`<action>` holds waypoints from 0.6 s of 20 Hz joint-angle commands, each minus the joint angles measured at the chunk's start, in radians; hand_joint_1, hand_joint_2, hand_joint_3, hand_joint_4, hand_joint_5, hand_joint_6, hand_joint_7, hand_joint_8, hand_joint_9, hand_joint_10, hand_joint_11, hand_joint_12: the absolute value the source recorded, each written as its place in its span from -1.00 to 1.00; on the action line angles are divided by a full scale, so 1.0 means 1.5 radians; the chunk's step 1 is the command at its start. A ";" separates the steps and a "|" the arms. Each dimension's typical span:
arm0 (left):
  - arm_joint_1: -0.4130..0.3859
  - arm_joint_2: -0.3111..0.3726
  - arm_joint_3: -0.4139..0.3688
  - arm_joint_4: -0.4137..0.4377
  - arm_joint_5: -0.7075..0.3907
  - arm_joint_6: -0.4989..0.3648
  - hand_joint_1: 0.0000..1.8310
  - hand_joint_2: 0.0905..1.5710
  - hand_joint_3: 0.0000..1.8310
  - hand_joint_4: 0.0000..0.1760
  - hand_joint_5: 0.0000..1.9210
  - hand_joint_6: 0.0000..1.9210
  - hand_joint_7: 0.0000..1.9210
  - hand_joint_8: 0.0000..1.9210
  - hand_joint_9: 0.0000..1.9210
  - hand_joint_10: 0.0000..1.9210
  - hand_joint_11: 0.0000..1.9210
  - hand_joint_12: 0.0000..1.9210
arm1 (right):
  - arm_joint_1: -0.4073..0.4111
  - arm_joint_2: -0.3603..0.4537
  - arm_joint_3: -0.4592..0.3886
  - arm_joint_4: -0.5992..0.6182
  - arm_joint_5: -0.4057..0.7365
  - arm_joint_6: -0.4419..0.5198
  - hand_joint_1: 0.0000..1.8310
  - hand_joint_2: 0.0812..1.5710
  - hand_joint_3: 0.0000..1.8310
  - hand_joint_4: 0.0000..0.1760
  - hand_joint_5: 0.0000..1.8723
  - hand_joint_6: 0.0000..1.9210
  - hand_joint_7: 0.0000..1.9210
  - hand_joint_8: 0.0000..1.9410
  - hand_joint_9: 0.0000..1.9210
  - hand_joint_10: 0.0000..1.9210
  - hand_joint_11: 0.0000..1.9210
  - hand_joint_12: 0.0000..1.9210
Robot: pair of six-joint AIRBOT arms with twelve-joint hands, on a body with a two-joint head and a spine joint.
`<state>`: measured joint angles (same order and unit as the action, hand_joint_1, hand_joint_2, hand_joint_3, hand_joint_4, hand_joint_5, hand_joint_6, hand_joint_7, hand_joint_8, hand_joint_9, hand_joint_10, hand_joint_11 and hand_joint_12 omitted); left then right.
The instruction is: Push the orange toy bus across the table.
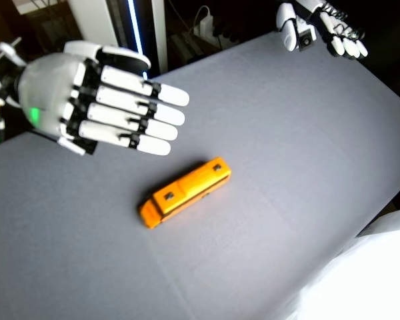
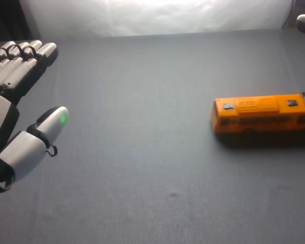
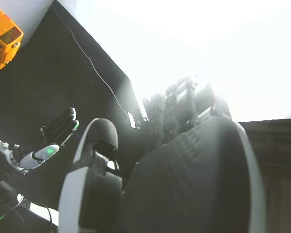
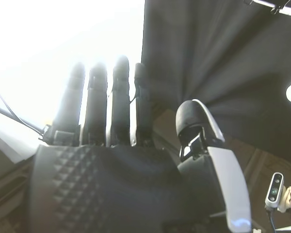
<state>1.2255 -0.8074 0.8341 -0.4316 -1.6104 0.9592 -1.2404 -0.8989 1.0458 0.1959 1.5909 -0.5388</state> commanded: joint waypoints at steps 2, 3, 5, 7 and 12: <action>-0.008 0.001 -0.001 0.027 -0.083 -0.005 -0.63 0.84 -1.00 -1.00 -0.77 -1.00 -0.75 -0.99 -0.79 -0.99 -0.91 -0.95 | 0.000 0.003 -0.002 0.009 0.087 0.004 -0.90 0.88 -1.00 -1.00 -0.53 -1.00 -0.54 -1.00 -0.59 -1.00 -0.63 -0.95; -0.009 0.002 -0.001 0.029 -0.083 -0.005 -0.63 0.84 -1.00 -1.00 -0.77 -1.00 -0.75 -0.99 -0.79 -0.99 -0.91 -0.95 | 0.000 0.003 -0.002 0.007 0.091 0.004 -0.90 0.88 -1.00 -1.00 -0.53 -1.00 -0.54 -1.00 -0.59 -1.00 -0.63 -0.95; -0.022 0.004 0.001 0.043 -0.083 -0.003 -0.55 0.83 -1.00 -1.00 -0.83 -1.00 -0.77 -1.00 -0.83 -1.00 -0.97 -0.98 | 0.000 0.004 -0.006 0.001 0.112 0.001 -0.75 0.84 -1.00 -1.00 -0.56 -1.00 -0.59 -1.00 -0.64 -1.00 -0.68 -0.98; -0.037 0.002 0.002 0.064 -0.083 -0.005 -0.47 0.87 -0.99 -0.91 -0.91 -1.00 -0.79 -1.00 -0.83 -1.00 -0.97 -0.98 | 0.001 0.007 -0.013 -0.011 0.114 -0.002 -0.55 0.84 -1.00 -1.00 -0.58 -0.99 -0.60 -0.99 -0.66 -0.99 -0.71 -0.99; -0.101 0.013 0.011 0.115 -0.083 0.010 -0.88 0.87 -1.00 -1.00 -0.89 -0.98 -0.82 -0.98 -0.81 -0.98 -0.85 -0.95 | 0.036 0.017 -0.029 -0.050 0.115 -0.021 0.27 0.71 -1.00 -0.11 -0.87 -0.99 -0.95 -1.00 -0.91 -1.00 -0.97 -1.00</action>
